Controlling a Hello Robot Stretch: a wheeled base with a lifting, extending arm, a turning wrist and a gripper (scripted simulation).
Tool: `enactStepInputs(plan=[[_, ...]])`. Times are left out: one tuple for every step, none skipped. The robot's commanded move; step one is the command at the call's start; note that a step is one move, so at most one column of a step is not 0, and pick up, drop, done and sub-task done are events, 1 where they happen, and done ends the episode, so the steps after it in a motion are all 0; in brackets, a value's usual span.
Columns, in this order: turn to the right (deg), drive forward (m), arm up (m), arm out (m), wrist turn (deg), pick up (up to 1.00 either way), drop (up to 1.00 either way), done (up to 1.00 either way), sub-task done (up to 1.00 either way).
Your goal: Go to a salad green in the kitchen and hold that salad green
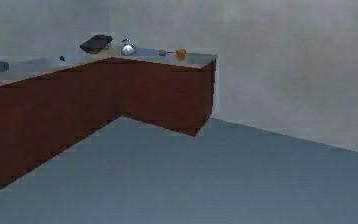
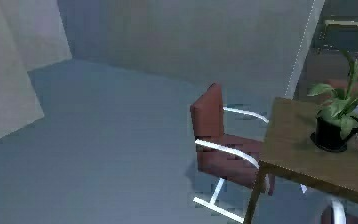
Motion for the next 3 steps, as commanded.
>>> enactStepInputs(plan=[[45.0, 0.0, 0.0, 0.0, 0.0, 0.0, 0.0, 0.0, 0.0], [18.0, 0.0, 0.0, 0.0, 0.0, 0.0, 0.0, 0.0, 0.0], [0.0, 0.4, 0.0, 0.0, 0.0, 0.0, 0.0, 0.0, 0.0]])
